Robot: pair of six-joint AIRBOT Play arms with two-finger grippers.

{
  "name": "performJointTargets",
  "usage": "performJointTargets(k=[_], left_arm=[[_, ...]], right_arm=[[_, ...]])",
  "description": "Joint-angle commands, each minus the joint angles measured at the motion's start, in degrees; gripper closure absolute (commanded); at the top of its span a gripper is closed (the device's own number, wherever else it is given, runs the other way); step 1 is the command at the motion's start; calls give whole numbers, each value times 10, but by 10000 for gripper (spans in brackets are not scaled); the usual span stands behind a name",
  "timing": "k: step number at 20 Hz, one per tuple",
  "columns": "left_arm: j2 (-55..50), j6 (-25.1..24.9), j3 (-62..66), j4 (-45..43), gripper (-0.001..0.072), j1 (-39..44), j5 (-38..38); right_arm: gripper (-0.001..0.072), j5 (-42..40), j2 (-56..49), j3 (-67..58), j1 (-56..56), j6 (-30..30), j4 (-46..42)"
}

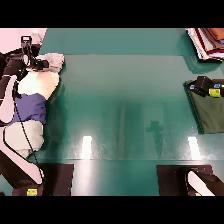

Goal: Fold the shirts.

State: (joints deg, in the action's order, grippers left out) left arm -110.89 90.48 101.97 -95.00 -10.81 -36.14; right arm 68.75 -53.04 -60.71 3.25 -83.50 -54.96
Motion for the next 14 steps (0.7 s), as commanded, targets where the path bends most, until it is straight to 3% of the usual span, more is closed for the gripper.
performJointTargets(k=[1, 5, 9, 14], left_arm=[[9, -3, 26, 2, 688, -1, -27], [78, -3, 104, 51, 688, 0, -64], [222, -52, 165, 136, 688, 26, -104], [401, -71, 165, 135, 688, 164, -181]], right_arm=[[700, 3, 0, 0, -1, 0, 1], [701, -12, 0, -14, -1, 0, 14], [700, -37, 0, -92, -1, 4, 0], [701, -31, 0, -205, 0, 30, -7]])
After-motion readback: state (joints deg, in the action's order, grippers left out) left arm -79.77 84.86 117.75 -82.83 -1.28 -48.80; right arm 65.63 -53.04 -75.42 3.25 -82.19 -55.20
